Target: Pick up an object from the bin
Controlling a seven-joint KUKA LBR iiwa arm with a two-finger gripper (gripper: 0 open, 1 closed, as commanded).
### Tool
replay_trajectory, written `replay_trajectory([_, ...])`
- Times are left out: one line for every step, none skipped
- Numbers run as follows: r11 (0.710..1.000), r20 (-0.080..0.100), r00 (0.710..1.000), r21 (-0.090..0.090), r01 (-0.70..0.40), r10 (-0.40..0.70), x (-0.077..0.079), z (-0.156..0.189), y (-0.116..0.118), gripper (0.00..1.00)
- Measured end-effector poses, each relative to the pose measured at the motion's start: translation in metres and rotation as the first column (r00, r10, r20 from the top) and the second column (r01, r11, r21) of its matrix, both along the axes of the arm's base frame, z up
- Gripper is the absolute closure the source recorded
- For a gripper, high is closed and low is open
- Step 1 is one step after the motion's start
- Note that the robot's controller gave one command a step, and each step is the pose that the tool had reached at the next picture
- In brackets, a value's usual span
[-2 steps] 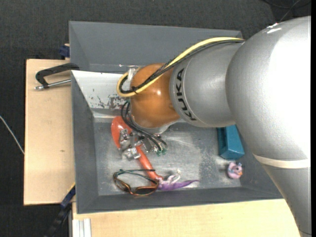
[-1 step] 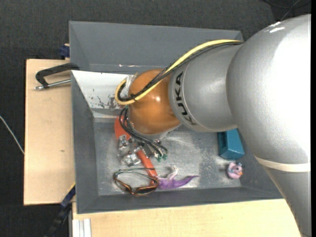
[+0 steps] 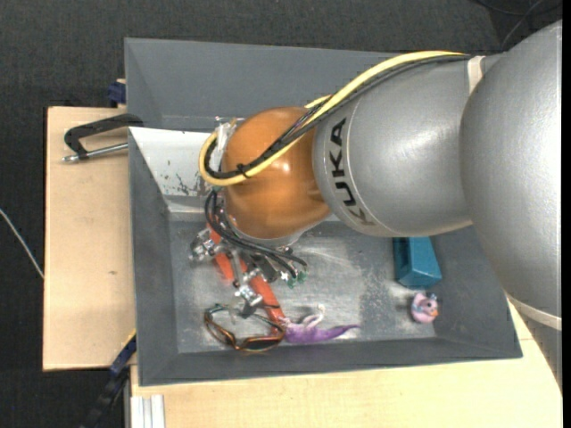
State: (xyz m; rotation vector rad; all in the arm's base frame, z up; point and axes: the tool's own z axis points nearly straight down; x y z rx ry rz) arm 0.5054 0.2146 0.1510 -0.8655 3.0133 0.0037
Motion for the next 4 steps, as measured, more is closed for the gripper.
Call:
replay_trajectory([1.000,-0.001,1.000,0.000,0.001,-0.001,0.000,-0.001,0.000,0.00])
replay_trajectory([0.993,-0.002,0.993,0.001,-0.121,0.121,0.009,-0.012,-0.025,0.00])
replay_trajectory([0.978,-0.004,0.978,-0.004,-0.209,0.209,0.000,-0.017,-0.063,0.00])
replay_trajectory([0.941,0.000,0.941,-0.005,-0.340,0.340,0.015,-0.051,-0.069,0.00])
